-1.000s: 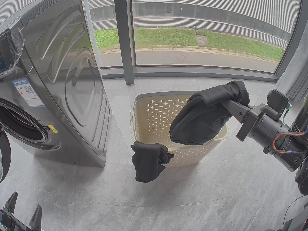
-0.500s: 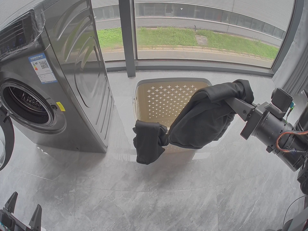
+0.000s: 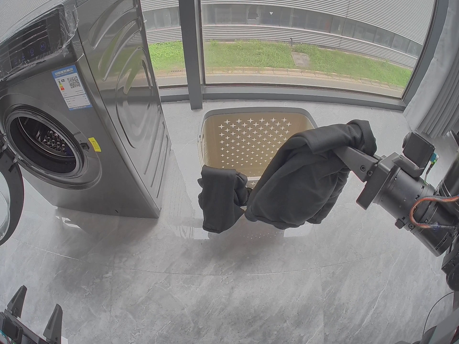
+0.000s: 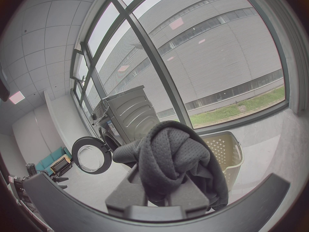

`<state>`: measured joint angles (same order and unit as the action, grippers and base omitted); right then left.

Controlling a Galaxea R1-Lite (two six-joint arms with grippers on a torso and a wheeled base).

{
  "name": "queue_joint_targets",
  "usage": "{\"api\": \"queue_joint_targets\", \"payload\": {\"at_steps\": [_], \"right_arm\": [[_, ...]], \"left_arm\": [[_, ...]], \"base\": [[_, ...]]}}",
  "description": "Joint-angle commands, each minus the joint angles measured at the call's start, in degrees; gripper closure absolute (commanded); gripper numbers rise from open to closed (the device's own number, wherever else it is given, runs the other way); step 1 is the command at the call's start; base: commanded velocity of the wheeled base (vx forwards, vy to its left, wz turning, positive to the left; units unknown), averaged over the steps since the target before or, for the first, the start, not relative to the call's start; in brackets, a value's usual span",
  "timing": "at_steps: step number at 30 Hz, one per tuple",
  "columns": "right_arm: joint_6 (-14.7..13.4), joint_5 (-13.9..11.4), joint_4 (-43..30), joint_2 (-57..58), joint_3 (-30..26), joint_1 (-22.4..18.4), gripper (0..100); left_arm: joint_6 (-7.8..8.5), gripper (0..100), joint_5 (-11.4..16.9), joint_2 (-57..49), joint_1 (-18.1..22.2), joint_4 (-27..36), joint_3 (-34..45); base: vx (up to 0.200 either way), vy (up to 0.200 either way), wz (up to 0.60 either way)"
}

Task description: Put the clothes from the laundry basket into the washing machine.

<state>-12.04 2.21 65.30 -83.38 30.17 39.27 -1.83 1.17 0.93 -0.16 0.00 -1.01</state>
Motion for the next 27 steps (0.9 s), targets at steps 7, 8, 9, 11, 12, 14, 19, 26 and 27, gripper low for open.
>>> {"api": "queue_joint_targets", "payload": {"at_steps": [7, 8, 9, 11, 12, 14, 19, 26, 27], "right_arm": [[-0.17, -0.01, 0.09, -0.20, 0.06, 0.02, 100], [-0.17, -0.01, 0.09, -0.20, 0.06, 0.02, 100], [-0.17, -0.01, 0.09, -0.20, 0.06, 0.02, 100], [-0.17, -0.10, 0.09, -0.20, 0.06, 0.02, 100], [-0.17, -0.10, 0.09, -0.20, 0.06, 0.02, 100], [-0.17, -0.10, 0.09, -0.20, 0.06, 0.02, 100], [-0.17, -0.10, 0.09, -0.11, 0.06, 0.02, 100], [-0.17, -0.10, 0.09, -0.20, 0.06, 0.02, 100], [-0.26, -0.10, 0.09, -0.29, 0.06, 0.02, 100]], "left_arm": [[-0.02, 0, -0.03, -0.84, -0.02, 0.00, 0.92], [-0.02, 0, -0.03, -0.84, -0.02, 0.00, 0.92], [-0.02, 0, -0.03, -0.84, -0.02, 0.00, 0.92], [-0.02, 0, -0.03, -0.84, -0.02, 0.00, 0.92], [-0.02, 0, -0.03, -0.84, -0.02, 0.00, 0.92], [-0.02, 0, -0.03, -0.84, -0.02, 0.00, 0.92], [-0.11, 0, -0.03, -0.84, -0.02, 0.00, 0.92], [-0.11, 0, -0.03, -0.84, -0.02, 0.00, 0.92], [-0.11, 0, -0.03, -0.84, -0.02, 0.00, 0.92]], "base": [[0.000, 0.200, 0.00], [0.000, 0.200, 0.00], [0.000, 0.200, 0.00], [0.000, 0.200, 0.00], [0.000, 0.200, 0.00], [0.000, 0.200, 0.00], [0.000, 0.200, 0.00], [0.000, 0.200, 0.00], [0.000, 0.200, 0.00]]}}
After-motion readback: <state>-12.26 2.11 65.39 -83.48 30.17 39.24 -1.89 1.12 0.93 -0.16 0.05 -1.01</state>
